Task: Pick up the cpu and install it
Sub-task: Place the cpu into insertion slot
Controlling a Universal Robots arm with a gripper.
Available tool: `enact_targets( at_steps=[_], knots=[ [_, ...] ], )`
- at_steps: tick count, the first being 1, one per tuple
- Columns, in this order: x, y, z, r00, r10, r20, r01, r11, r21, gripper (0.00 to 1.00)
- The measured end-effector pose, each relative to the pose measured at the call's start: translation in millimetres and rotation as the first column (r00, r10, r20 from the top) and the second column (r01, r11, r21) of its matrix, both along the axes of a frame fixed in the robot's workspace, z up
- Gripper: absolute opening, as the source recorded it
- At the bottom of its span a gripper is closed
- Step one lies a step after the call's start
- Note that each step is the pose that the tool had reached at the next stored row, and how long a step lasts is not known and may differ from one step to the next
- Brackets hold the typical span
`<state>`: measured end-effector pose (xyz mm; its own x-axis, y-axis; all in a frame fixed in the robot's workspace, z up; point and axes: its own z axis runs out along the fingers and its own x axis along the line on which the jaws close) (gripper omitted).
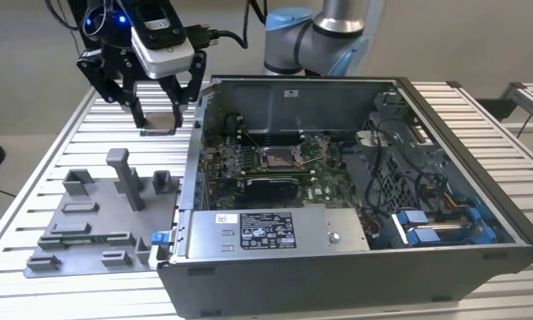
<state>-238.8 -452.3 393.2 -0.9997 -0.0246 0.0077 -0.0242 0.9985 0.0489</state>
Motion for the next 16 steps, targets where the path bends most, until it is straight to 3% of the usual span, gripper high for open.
enact_targets(
  at_steps=[16],
  knots=[
    [60.9, 1.0, -0.7, 1.0000, 0.000, 0.0000, 0.000, 1.0000, 0.0001, 0.00]
  ],
)
